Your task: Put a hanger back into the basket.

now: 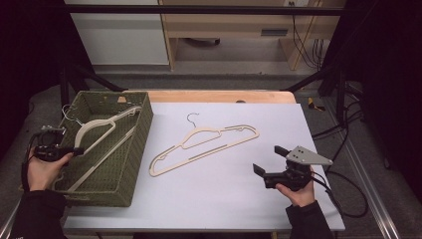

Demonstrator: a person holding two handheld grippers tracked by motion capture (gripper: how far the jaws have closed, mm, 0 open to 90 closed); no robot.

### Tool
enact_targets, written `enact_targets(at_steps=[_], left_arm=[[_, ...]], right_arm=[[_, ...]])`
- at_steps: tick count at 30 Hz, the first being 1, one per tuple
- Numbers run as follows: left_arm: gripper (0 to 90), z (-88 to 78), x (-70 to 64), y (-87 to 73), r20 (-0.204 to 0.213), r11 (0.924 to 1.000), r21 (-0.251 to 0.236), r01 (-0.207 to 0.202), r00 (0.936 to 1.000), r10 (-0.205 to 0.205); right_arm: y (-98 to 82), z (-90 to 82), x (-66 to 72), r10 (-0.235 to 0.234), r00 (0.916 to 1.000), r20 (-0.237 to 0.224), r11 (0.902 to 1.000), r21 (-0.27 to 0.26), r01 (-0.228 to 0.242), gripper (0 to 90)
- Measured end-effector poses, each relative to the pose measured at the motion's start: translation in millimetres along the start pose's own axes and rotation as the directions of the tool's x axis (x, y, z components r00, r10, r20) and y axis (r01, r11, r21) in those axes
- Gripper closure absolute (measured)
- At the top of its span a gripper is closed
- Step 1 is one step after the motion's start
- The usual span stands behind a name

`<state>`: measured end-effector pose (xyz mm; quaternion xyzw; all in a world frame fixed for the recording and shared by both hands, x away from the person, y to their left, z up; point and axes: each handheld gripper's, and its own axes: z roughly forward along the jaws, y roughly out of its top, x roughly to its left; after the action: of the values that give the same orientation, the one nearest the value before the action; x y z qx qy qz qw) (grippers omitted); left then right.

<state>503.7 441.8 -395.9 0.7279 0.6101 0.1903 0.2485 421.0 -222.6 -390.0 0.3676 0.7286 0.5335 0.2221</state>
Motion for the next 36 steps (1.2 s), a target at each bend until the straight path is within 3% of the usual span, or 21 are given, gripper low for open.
enact_targets(at_steps=[5,8,10,14,18,19,20,22,23,24,27,30,32,33,36], left_arm=[[53.6,-9.6,-2.7,3.0,-0.025,0.9992,-0.040,0.001,0.9997,-0.002],[51.9,-20.0,-5.4,6.1,-0.027,0.9959,-0.090,-0.001,0.9996,-0.001],[50.3,-28.7,-10.6,8.0,-0.017,0.9891,-0.147,-0.009,0.9998,0.006],[45.2,-46.8,-30.0,11.8,0.020,0.9593,-0.279,-0.041,0.9986,0.048],[37.4,-60.4,-59.1,16.0,0.074,0.9171,-0.390,-0.084,0.9897,0.122],[35.4,-64.2,-68.2,17.5,0.101,0.9033,-0.420,-0.086,0.9849,0.140],[32.3,-66.2,-73.5,18.4,0.115,0.8949,-0.438,-0.084,0.9823,0.148],[27.3,-70.9,-87.6,20.1,0.161,0.8711,-0.486,-0.068,0.9729,0.165],[25.2,-72.8,-96.3,21.1,0.198,0.8591,-0.509,-0.058,0.9630,0.182],[22.4,-73.8,-101.7,21.6,0.214,0.8536,-0.518,-0.058,0.9571,0.195],[17.6,-76.2,-128.4,22.4,0.251,0.8253,-0.560,-0.069,0.9356,0.249],[11.3,-75.4,-151.9,22.7,0.248,0.8125,-0.574,-0.104,0.9232,0.293],[10.8,-72.2,-167.5,23.0,0.269,0.8072,-0.579,-0.117,0.9071,0.324],[10.8,-69.5,-175.1,23.4,0.275,0.8065,-0.576,-0.132,0.8982,0.343],[10.9,-58.2,-196.2,24.6,0.282,0.8114,-0.559,-0.170,0.8810,0.380]], right_arm=[[0.3,-0.9,-0.5,-0.002,1.0000,0.000,1.0000,-0.001,0.002,4.0],[0.4,-0.6,-0.4,0.003,1.0000,0.003,1.0000,-0.002,-0.003,4.0],[0.4,-1.1,-0.7,0.000,1.0000,0.001,1.0000,-0.001,0.000,4.0],[0.9,-1.8,-1.1,0.002,1.0000,0.002,1.0000,-0.009,-0.002,3.9],[1.3,-2.8,-1.7,0.004,1.0000,0.002,0.9999,-0.014,-0.004,3.7],[1.4,-2.8,-1.7,0.006,1.0000,0.005,0.9998,-0.016,-0.006,3.6],[1.5,-3.0,-1.7,0.009,0.9999,0.005,0.9998,-0.017,-0.009,3.6],[1.6,-3.1,-2.1,0.011,0.9999,0.007,0.9998,-0.019,-0.011,3.6],[1.9,-3.3,-2.4,0.012,0.9999,0.007,0.9997,-0.020,-0.012,3.6],[2.0,-3.5,-2.8,0.011,0.9999,0.006,0.9997,-0.022,-0.011,3.6],[2.2,-3.9,-2.9,0.014,0.9999,0.005,0.9996,-0.023,-0.014,3.6],[1.9,-4.0,-3.6,0.013,0.9999,0.003,0.9997,-0.023,-0.012,3.6],[1.5,-3.9,-4.2,0.012,0.9999,0.002,0.9996,-0.024,-0.012,3.6],[1.5,-4.0,-4.3,0.013,0.9999,0.005,0.9997,-0.023,-0.013,3.6],[1.6,-4.3,-4.6,0.020,0.9998,0.006,0.9994,-0.029,-0.020,3.6]])
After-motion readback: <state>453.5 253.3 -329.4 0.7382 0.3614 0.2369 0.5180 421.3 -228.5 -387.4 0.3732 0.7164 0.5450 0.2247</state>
